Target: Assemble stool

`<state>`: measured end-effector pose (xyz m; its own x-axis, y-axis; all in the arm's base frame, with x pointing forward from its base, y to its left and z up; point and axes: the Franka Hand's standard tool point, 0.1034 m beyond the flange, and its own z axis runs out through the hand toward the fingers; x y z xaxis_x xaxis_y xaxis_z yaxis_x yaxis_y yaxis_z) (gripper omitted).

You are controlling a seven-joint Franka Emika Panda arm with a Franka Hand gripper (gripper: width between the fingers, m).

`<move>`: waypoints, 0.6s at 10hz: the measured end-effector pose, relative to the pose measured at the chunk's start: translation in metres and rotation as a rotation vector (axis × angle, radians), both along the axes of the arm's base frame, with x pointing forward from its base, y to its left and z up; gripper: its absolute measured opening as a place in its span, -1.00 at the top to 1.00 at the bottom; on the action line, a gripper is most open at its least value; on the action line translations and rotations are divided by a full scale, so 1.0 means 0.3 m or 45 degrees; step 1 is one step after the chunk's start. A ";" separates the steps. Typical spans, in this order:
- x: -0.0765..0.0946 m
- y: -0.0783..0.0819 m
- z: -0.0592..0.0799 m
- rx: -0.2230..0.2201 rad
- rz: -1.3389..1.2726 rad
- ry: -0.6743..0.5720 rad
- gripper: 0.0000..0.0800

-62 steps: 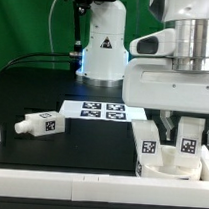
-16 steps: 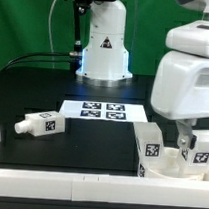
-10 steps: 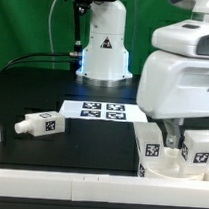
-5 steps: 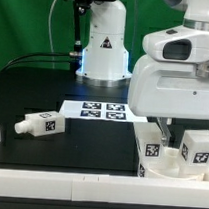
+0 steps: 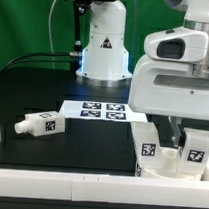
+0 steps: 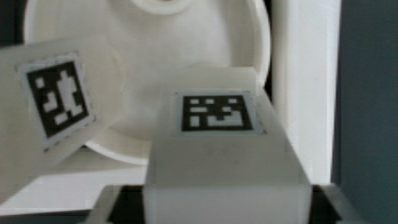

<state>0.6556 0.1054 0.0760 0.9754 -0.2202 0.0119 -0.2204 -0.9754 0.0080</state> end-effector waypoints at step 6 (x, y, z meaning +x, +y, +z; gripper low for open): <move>-0.016 -0.035 -0.008 0.067 -1.026 -0.026 0.17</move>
Offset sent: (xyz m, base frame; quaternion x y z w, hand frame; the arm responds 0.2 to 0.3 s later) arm 0.0016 0.0093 -0.0031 0.1126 -0.0384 0.4332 0.8934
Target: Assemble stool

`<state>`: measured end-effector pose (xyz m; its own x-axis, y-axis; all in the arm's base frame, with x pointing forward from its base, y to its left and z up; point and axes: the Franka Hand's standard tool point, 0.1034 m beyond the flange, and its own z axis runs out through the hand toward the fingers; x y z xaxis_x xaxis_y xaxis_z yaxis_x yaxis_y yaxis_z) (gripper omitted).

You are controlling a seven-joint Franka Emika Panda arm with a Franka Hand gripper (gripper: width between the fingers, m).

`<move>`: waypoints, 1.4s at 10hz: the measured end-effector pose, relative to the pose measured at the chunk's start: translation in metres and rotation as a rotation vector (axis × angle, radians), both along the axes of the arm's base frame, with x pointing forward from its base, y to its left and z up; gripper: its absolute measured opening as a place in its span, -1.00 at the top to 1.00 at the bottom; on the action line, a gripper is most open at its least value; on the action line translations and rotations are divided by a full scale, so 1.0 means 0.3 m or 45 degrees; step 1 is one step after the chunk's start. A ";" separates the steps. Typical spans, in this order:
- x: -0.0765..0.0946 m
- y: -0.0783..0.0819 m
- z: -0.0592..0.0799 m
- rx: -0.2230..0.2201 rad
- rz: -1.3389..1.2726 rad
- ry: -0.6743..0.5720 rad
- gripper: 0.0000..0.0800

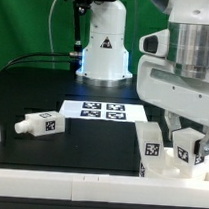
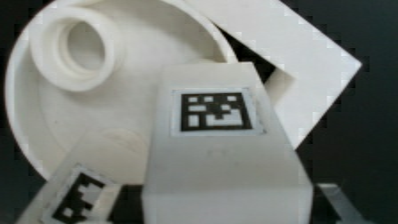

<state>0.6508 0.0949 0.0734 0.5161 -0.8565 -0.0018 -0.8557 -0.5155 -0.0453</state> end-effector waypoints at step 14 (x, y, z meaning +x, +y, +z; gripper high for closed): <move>-0.068 0.022 -0.005 0.231 -1.377 -0.077 0.16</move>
Offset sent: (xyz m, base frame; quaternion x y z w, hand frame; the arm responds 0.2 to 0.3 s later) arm -0.0234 0.0071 -0.0212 0.1262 0.0060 0.6064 0.7851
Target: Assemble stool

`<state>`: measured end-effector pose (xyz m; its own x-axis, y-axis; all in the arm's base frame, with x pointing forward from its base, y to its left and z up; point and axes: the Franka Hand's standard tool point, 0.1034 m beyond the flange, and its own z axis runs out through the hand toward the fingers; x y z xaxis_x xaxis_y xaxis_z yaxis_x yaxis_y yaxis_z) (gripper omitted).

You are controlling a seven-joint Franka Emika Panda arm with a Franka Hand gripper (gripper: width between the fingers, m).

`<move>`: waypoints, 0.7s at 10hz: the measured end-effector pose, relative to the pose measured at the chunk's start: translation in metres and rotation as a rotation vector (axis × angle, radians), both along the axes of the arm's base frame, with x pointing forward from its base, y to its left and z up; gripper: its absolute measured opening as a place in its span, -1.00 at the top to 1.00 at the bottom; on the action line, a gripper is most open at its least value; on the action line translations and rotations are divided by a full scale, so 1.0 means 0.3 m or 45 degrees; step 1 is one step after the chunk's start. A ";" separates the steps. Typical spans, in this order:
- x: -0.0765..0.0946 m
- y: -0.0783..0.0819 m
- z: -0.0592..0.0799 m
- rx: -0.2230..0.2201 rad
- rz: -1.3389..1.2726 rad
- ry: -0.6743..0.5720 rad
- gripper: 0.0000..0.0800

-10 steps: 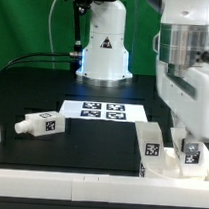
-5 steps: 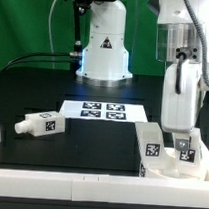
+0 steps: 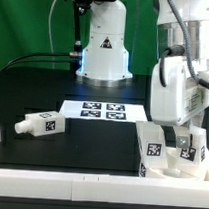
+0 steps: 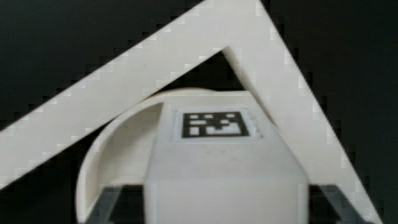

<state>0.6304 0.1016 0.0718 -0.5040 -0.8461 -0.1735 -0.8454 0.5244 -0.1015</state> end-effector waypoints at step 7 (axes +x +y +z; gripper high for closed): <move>-0.003 0.026 0.096 -0.058 0.883 -0.055 -0.62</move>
Offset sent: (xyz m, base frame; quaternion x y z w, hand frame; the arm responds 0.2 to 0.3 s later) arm -0.0119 0.0233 0.0145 -0.0631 -0.0475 -0.1147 0.9903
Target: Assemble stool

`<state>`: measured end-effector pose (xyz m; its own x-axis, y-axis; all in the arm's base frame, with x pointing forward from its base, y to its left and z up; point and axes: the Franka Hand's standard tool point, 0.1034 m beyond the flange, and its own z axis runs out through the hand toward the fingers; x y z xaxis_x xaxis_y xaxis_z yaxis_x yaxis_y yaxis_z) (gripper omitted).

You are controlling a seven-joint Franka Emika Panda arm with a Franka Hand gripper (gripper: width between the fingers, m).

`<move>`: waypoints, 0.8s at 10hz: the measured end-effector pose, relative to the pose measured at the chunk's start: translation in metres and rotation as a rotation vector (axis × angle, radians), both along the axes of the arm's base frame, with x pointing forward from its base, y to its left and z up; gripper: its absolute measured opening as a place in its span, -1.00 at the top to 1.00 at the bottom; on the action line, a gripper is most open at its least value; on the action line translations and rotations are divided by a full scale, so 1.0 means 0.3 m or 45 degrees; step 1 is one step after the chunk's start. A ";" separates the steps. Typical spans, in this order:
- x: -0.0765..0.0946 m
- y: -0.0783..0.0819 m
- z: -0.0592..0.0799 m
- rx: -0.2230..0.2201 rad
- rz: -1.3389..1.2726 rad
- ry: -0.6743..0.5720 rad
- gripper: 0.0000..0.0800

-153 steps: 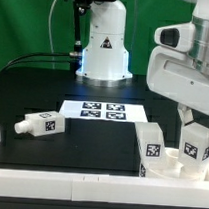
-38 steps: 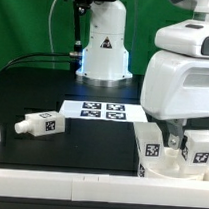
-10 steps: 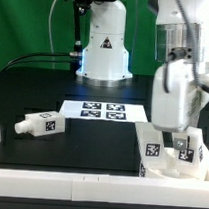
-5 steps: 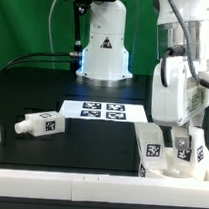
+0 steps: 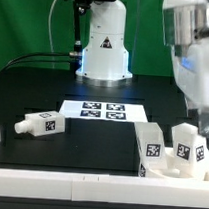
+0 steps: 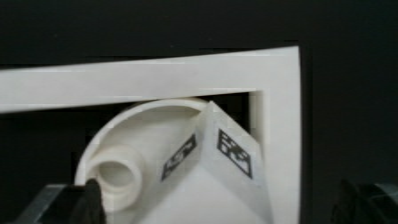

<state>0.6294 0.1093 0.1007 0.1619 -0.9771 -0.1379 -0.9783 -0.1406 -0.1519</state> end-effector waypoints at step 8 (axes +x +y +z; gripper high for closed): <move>0.013 0.000 -0.002 -0.159 1.216 -0.040 -0.62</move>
Offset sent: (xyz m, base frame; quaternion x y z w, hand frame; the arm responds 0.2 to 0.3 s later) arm 0.0000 0.0000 0.0000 0.0000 0.0000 -0.1938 0.9810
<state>0.6334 0.1094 0.1001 0.8984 -0.4385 -0.0238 -0.4384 -0.8925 -0.1061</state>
